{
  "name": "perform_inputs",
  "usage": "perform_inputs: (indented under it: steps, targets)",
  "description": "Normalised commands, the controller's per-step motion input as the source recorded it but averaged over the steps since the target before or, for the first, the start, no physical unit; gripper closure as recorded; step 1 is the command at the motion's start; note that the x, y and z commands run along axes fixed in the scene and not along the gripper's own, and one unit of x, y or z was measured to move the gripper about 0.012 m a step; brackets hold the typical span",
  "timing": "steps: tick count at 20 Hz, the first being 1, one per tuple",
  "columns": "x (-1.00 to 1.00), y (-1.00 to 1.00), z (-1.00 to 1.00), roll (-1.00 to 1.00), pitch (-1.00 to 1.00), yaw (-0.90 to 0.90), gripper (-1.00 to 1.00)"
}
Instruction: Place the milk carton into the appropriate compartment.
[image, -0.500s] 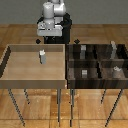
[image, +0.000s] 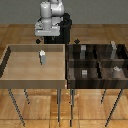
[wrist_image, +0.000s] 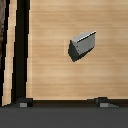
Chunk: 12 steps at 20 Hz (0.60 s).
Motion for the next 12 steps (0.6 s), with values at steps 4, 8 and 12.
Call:
perform_inputs:
  steps: [4,8,12]
  targets:
    - [0.00,-1.00,0.00,0.00,0.00,0.00,-1.00]
    - [0.00,0.00,0.00,0.00,0.00,0.36,-1.00]
    - [0.00,0.00,0.00,0.00,0.00,0.89,-1.00]
